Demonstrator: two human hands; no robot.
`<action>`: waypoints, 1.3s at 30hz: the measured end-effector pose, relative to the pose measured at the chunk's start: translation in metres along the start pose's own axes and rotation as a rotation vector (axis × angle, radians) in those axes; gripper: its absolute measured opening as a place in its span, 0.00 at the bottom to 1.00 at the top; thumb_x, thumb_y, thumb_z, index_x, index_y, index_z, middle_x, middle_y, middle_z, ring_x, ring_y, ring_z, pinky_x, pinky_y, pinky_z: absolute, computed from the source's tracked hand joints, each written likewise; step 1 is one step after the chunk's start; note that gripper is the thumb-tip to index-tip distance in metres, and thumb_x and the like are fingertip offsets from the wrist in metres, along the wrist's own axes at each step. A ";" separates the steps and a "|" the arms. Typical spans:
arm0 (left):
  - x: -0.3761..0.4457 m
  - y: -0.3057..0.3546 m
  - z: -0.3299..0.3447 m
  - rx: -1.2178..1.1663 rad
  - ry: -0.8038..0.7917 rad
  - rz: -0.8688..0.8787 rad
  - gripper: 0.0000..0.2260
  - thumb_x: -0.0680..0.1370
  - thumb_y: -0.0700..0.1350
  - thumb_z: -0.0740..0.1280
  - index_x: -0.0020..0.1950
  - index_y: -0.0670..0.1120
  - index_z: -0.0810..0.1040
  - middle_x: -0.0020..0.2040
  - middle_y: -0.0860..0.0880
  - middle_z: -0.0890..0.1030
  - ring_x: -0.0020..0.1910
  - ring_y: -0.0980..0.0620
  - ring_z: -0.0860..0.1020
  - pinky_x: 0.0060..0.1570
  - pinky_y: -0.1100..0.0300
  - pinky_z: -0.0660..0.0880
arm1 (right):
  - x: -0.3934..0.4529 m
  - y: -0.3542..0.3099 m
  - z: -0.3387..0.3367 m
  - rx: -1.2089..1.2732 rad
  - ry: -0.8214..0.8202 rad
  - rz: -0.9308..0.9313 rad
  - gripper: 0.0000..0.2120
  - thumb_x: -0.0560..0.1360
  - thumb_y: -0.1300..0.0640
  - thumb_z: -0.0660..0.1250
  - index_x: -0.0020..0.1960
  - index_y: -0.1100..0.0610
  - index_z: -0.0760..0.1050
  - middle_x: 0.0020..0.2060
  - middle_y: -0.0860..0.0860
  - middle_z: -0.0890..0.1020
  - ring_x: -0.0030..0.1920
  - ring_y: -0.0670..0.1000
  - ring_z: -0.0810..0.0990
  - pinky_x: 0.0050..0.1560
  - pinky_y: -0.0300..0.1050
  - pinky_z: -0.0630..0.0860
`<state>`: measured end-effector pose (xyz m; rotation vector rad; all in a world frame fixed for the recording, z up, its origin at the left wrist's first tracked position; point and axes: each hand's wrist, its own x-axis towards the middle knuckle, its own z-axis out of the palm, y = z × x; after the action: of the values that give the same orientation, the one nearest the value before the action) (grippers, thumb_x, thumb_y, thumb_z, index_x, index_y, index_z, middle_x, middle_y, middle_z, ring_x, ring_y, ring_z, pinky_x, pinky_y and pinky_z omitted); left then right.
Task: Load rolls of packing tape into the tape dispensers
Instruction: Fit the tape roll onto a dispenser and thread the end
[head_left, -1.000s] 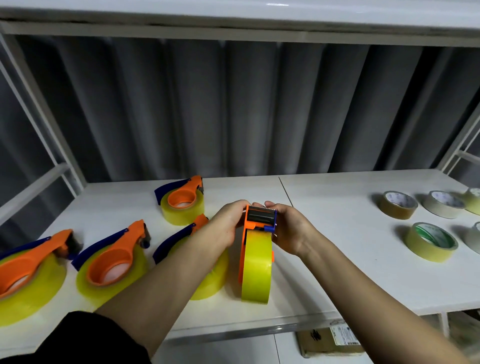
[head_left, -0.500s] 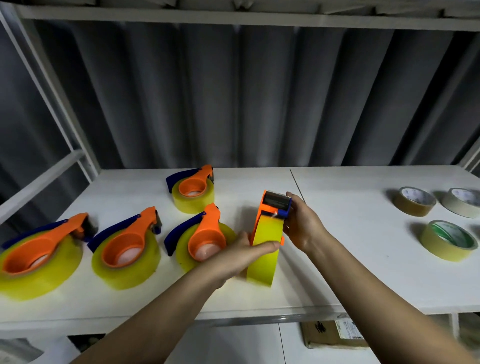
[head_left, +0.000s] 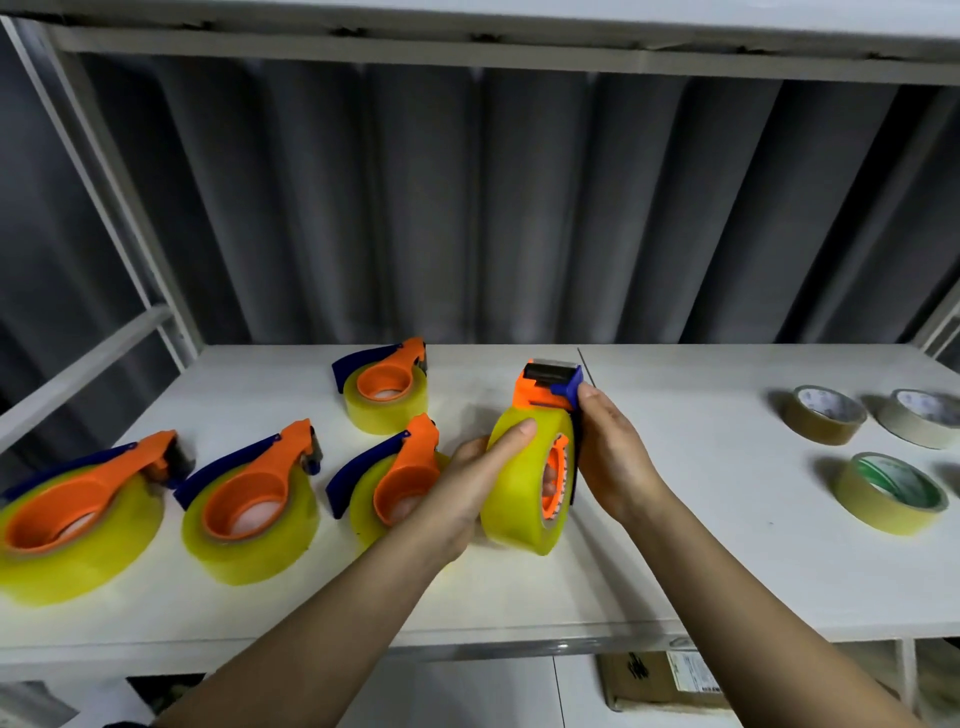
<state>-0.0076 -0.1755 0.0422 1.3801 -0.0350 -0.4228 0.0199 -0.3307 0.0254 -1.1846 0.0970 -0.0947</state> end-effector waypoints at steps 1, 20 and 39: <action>0.001 0.004 -0.001 -0.008 -0.004 -0.005 0.18 0.71 0.57 0.70 0.56 0.47 0.81 0.49 0.45 0.85 0.49 0.46 0.84 0.57 0.48 0.78 | 0.001 -0.003 0.001 -0.001 0.012 -0.013 0.21 0.80 0.52 0.58 0.67 0.64 0.70 0.61 0.63 0.78 0.58 0.58 0.79 0.59 0.52 0.76; -0.010 0.047 -0.049 -0.158 -0.060 -0.024 0.30 0.63 0.60 0.73 0.61 0.47 0.79 0.53 0.41 0.84 0.52 0.41 0.82 0.56 0.44 0.77 | 0.000 -0.030 0.076 -0.187 0.041 -0.110 0.13 0.82 0.52 0.57 0.65 0.51 0.70 0.55 0.51 0.79 0.54 0.50 0.79 0.50 0.40 0.77; -0.044 0.104 -0.183 -0.146 -0.015 0.013 0.23 0.68 0.59 0.71 0.57 0.46 0.81 0.52 0.42 0.84 0.50 0.45 0.83 0.55 0.50 0.79 | 0.002 -0.002 0.213 -0.659 0.205 -0.462 0.19 0.81 0.46 0.58 0.68 0.52 0.67 0.57 0.43 0.76 0.60 0.49 0.76 0.59 0.45 0.71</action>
<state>0.0289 0.0239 0.1147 1.2326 -0.0245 -0.4170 0.0489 -0.1358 0.1072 -1.8381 0.0310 -0.6290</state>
